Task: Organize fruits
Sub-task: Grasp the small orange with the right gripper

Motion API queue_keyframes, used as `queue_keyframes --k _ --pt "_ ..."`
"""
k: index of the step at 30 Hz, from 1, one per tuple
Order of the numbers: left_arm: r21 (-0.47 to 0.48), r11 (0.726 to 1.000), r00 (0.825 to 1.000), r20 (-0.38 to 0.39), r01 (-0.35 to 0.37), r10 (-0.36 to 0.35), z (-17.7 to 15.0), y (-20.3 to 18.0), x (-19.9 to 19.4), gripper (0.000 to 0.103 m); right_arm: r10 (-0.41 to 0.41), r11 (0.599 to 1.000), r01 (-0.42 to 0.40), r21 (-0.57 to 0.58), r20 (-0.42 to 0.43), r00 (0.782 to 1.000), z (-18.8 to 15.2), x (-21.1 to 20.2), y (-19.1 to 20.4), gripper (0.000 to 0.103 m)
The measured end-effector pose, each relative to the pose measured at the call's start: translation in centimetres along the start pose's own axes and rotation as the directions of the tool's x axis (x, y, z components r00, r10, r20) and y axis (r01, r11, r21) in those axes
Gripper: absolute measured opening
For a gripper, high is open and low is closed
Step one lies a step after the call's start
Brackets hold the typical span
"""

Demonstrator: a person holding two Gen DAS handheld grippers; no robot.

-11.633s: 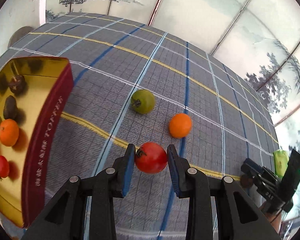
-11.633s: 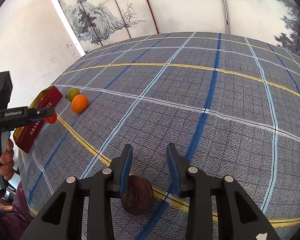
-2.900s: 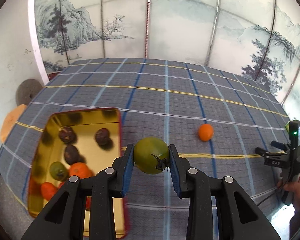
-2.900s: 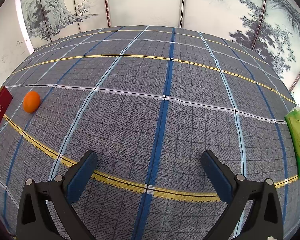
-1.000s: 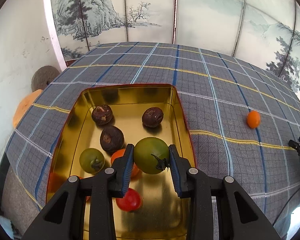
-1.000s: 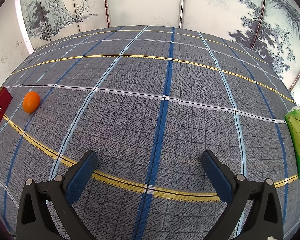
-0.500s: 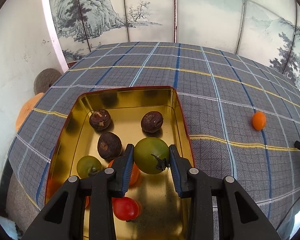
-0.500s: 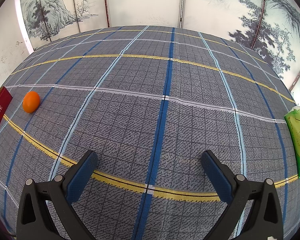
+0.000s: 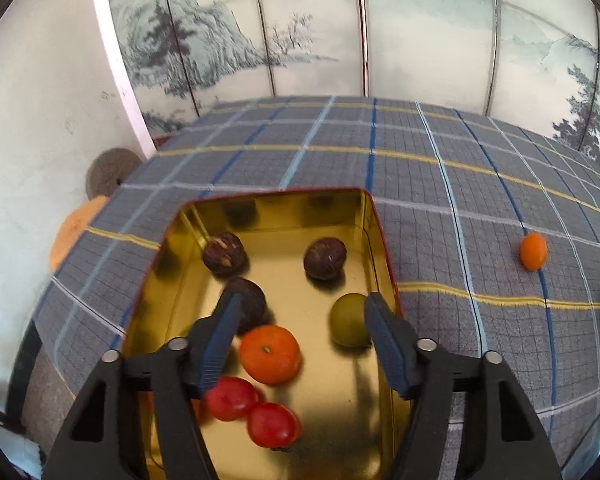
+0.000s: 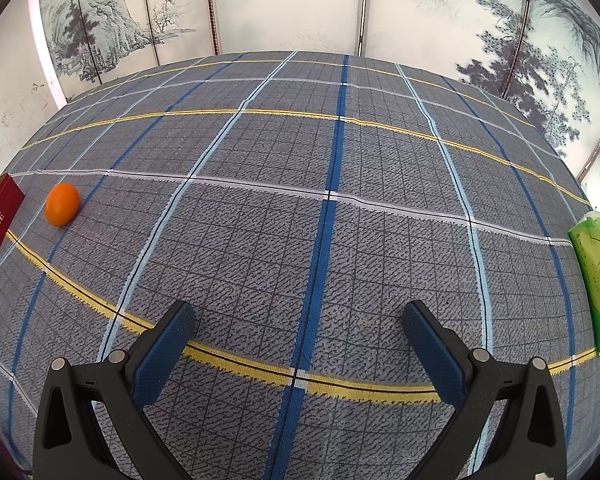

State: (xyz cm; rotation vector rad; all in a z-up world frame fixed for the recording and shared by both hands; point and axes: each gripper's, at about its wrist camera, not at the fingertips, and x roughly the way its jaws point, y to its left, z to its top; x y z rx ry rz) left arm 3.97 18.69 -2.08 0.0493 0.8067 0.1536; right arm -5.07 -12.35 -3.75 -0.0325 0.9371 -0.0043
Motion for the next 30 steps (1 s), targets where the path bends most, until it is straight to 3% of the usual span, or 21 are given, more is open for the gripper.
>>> queue_keyframes --k 8,10,13,17,19,24,28,30 --pt "0.024 1.0 1.0 0.013 -0.008 0.007 -1.1 0.1 -1.6 0.069 0.021 1.0 -0.02 -0.014 0.019 1.0 -0.1 -0.5 0.3 0.103" --pt "0.035 0.999 1.0 0.02 -0.015 0.015 -1.6 0.0 -2.4 0.069 0.109 0.993 -0.106 -0.044 0.072 0.991 -0.1 -1.8 1.6 0.103" --pt "0.028 1.0 0.999 0.04 -0.011 0.01 -2.3 0.2 -3.9 0.069 0.272 0.958 -0.257 -0.127 0.117 0.955 0.6 -3.4 4.8 0.103" --pt "0.019 1.0 0.999 0.047 -0.007 0.006 -2.8 0.4 -5.3 0.069 0.383 0.899 -0.351 -0.261 0.081 0.92 1.9 -3.5 10.3 0.101" --pt "0.013 1.0 0.999 0.047 -0.004 0.003 -3.0 0.5 -5.8 0.069 0.415 0.877 -0.384 -0.289 0.052 0.908 2.7 -2.7 12.6 0.094" --pt "0.017 1.0 0.999 0.047 -0.001 0.0 -3.1 0.6 -6.6 0.069 0.441 0.859 -0.414 -0.301 0.027 0.897 4.2 -0.6 15.4 0.088" --pt "0.022 1.0 0.999 0.046 -0.002 0.001 -3.1 0.6 -6.7 0.07 0.41 0.869 -0.389 -0.305 0.004 0.912 5.0 1.0 16.7 0.069" --pt "0.019 1.0 0.999 0.043 0.0 0.0 -3.2 0.6 -6.7 0.07 0.401 0.87 -0.387 -0.306 -0.018 0.916 5.5 1.8 17.1 0.067"
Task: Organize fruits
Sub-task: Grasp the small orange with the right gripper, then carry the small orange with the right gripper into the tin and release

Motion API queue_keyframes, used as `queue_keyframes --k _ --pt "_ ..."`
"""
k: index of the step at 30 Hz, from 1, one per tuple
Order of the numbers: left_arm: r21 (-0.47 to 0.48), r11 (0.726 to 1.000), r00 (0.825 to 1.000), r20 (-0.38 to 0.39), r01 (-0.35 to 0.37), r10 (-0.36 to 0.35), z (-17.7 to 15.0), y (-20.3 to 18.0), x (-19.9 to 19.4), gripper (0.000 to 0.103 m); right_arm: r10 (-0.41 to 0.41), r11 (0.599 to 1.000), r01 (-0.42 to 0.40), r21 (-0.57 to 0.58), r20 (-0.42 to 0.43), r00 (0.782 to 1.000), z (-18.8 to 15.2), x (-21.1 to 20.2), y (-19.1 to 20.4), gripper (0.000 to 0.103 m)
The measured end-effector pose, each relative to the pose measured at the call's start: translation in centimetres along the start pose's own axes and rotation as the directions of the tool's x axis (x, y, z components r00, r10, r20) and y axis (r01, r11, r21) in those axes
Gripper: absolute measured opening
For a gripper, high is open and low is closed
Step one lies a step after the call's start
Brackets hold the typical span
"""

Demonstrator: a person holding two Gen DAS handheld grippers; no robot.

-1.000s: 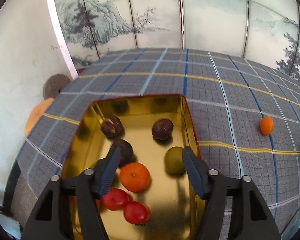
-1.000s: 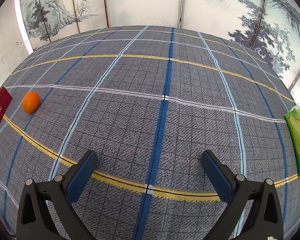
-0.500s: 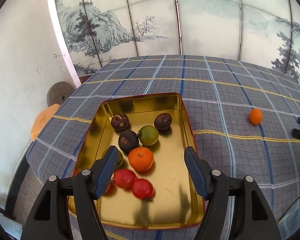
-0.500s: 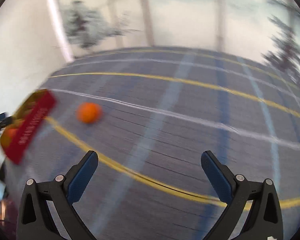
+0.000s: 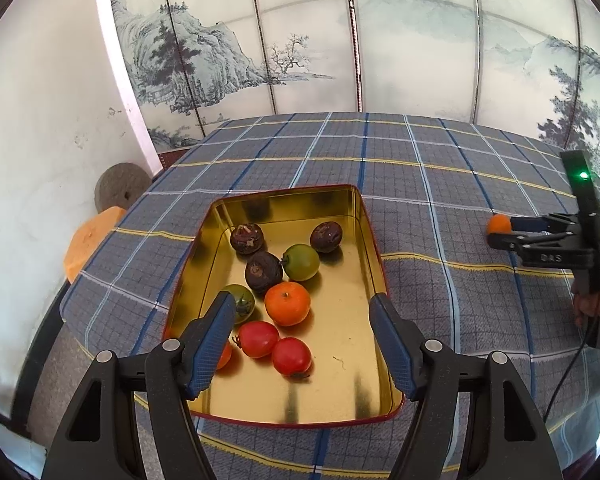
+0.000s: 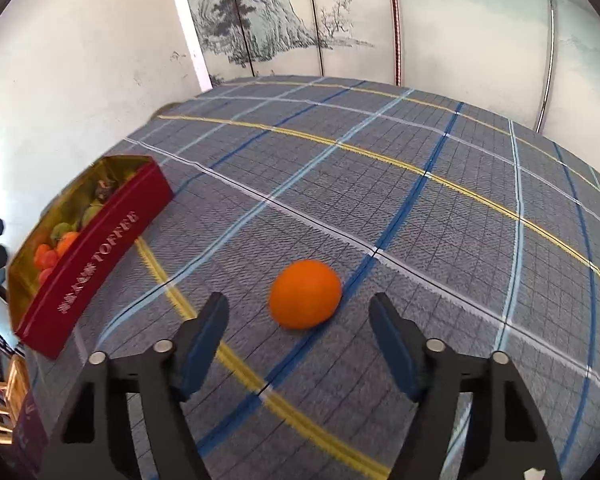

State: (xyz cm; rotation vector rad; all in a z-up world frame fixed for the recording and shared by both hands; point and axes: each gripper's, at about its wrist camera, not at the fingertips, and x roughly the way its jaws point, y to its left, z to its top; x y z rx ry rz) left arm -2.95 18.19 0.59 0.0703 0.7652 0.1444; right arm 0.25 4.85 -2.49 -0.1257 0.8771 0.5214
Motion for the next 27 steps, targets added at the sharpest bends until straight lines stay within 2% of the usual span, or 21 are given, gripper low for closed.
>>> queue_keyframes --k 2,3,4,6,9,12,15,18,23,27 --pt "-0.006 1.0 1.0 -0.004 0.0 0.0 -0.1 0.1 0.0 0.07 -0.012 1.0 0.012 -0.004 -0.022 1.0 0.3 0.9 0.2 0.064" --pt "-0.01 1.0 1.0 -0.005 0.0 0.0 -0.2 0.2 0.0 0.07 -0.018 1.0 0.018 -0.009 -0.021 1.0 0.3 0.9 0.0 0.059" --pt "-0.017 1.0 1.0 -0.006 -0.001 0.001 -0.2 0.3 0.0 0.07 -0.018 1.0 0.018 -0.018 -0.022 1.0 0.4 1.0 0.1 0.048" --pt "-0.028 1.0 1.0 -0.005 -0.007 0.007 -0.3 0.7 0.1 0.07 -0.023 0.999 0.022 -0.028 -0.029 0.999 0.5 1.1 0.2 0.035" --pt "-0.054 0.998 1.0 0.0 -0.021 0.021 -0.5 1.6 -0.2 0.07 -0.024 0.999 0.023 -0.037 -0.031 0.999 0.5 0.8 0.6 0.034" --pt "-0.078 0.996 0.999 0.001 -0.041 0.041 -1.1 2.9 -0.7 0.07 -0.004 0.999 0.004 -0.046 0.014 1.0 0.7 -1.1 1.9 0.034" --pt "-0.085 0.994 0.997 -0.003 -0.071 0.071 -1.8 4.0 -1.1 0.07 0.077 0.995 -0.072 -0.074 0.069 0.995 1.5 -3.7 5.0 0.034" --pt "-0.086 0.991 0.995 -0.002 -0.102 0.102 -2.3 4.7 -1.4 0.07 0.186 0.977 -0.173 -0.124 0.105 0.977 2.6 -5.4 8.8 0.034" --pt "-0.097 0.987 0.992 0.011 -0.125 0.127 -3.0 6.1 -2.2 0.079 0.309 0.935 -0.29 -0.202 0.071 0.948 3.7 -5.0 15.2 0.034" --pt "-0.085 0.985 0.988 0.023 -0.153 0.155 -3.2 6.5 -2.5 0.082 0.317 0.921 -0.303 -0.244 0.017 0.948 3.6 -2.9 18.8 0.034"
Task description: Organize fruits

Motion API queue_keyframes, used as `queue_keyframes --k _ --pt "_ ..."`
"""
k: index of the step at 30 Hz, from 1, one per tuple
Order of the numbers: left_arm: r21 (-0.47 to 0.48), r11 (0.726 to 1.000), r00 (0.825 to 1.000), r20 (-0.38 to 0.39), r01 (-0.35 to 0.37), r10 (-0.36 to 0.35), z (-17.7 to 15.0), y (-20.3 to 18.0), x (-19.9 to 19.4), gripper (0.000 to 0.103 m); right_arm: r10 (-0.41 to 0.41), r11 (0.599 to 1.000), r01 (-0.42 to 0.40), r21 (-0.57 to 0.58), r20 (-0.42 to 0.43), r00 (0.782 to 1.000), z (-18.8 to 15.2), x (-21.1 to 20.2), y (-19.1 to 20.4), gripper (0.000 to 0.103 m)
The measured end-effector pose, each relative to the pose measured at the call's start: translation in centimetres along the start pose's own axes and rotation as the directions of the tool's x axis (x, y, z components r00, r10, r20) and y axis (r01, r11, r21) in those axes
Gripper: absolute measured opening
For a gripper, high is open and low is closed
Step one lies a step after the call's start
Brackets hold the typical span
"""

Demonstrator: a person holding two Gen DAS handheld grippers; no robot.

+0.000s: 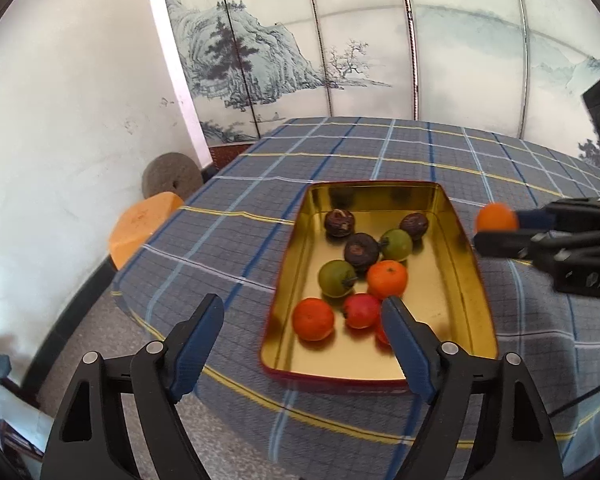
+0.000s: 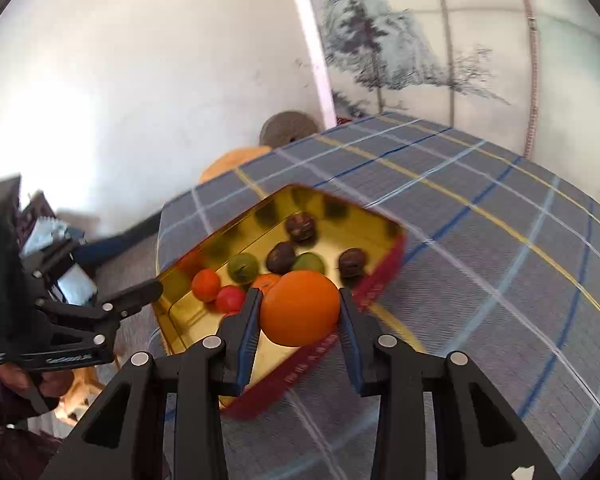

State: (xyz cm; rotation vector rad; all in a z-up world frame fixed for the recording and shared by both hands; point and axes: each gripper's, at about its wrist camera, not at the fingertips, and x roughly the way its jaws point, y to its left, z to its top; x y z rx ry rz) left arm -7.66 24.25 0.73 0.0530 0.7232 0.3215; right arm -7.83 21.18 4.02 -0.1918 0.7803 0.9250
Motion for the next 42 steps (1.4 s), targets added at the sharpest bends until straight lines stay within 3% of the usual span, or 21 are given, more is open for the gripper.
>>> queue_keyframes --k 16,29,38,42 --pt "0.009 0.999 0.999 0.023 -0.032 0.032 -0.9 1.9 -0.1 0.087 -0.062 0.998 0.059 -0.028 -0.113 0.992 0.3 5.2 1.5 0.035" --pt "0.019 0.999 0.998 0.035 -0.044 0.043 -1.1 2.3 -0.3 0.091 -0.07 0.997 0.069 -0.017 -0.105 0.992 0.5 5.9 1.7 0.037" --pt "0.019 1.0 0.998 0.052 -0.022 0.021 -1.0 2.4 -1.1 0.092 -0.075 0.997 0.075 -0.005 0.031 0.997 1.3 2.2 2.6 0.056" --pt "0.022 1.0 0.995 0.102 -0.023 0.02 -0.8 2.0 -2.4 0.095 -0.122 0.992 0.123 0.005 0.137 0.983 1.0 -1.1 3.7 0.075"
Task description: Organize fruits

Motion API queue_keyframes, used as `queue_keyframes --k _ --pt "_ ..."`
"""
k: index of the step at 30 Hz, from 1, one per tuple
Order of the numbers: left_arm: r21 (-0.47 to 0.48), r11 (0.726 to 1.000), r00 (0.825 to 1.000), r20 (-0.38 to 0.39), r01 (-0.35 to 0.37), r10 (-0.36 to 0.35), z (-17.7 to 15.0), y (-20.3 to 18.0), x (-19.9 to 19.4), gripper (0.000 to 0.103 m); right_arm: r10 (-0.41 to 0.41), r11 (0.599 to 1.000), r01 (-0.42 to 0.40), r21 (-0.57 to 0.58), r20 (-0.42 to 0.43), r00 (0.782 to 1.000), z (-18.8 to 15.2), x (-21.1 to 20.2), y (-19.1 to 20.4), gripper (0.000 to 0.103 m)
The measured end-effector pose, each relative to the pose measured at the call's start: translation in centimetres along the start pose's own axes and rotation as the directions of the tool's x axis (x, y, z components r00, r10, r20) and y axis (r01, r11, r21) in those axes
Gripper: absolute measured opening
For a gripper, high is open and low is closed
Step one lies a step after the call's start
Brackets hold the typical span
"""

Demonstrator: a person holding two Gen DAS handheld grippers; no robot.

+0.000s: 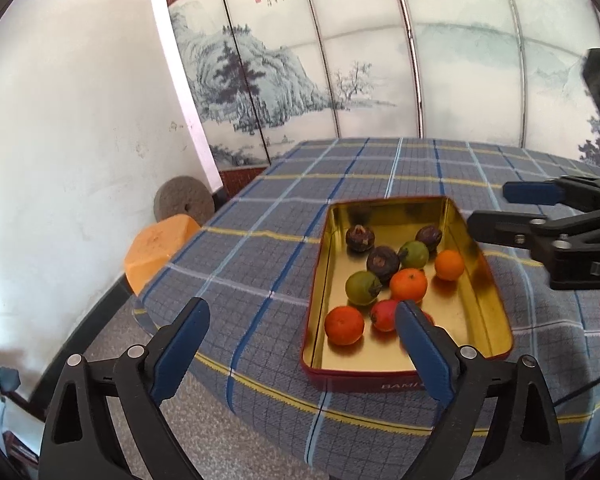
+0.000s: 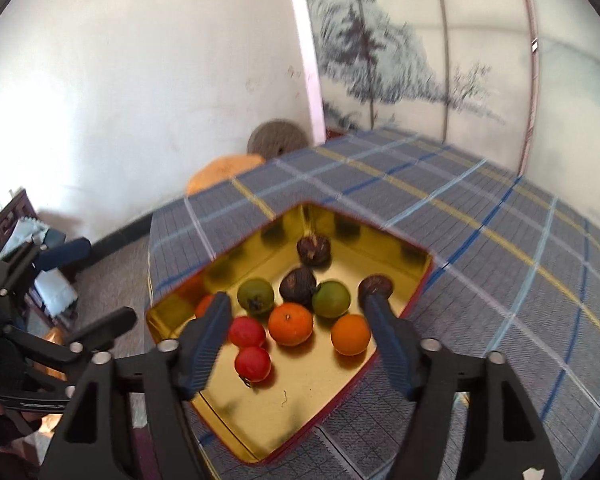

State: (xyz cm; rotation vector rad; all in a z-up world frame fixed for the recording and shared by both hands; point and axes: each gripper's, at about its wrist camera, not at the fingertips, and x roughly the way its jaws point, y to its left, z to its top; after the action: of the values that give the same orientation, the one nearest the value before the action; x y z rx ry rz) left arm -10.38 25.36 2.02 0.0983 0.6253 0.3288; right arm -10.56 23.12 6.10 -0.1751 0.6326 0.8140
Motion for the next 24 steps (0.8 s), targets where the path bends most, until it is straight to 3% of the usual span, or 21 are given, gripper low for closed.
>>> queue_keyframes --k 3,7,10,14,24 --pt "0.01 1.0 0.999 0.049 0.019 -0.019 0.3 -0.4 -1.4 0.098 -0.05 0.999 0.051 -0.008 0.075 0.996 -0.1 -2.7 0.6 0.086" --pt "0.012 1.0 0.992 0.121 -0.019 0.017 0.8 -0.8 -3.5 0.102 -0.074 0.997 0.077 -0.012 0.148 0.986 -0.4 -6.1 1.1 0.094" --pt "-0.004 1.0 0.987 0.156 -0.025 0.025 1.2 -0.9 -4.9 0.103 -0.081 0.996 0.086 -0.018 0.176 0.981 -0.7 -8.0 1.5 0.095" --pt "-0.032 0.999 0.984 0.175 0.043 -0.037 1.6 -0.9 -6.4 0.103 -0.094 0.994 0.102 -0.027 0.203 0.975 -1.4 -10.1 2.0 0.095" --pt "-0.027 0.997 0.973 0.222 0.075 -0.067 1.8 -1.5 -9.7 0.103 -0.122 0.989 0.137 -0.047 0.243 0.962 -3.2 -13.5 3.2 0.1"
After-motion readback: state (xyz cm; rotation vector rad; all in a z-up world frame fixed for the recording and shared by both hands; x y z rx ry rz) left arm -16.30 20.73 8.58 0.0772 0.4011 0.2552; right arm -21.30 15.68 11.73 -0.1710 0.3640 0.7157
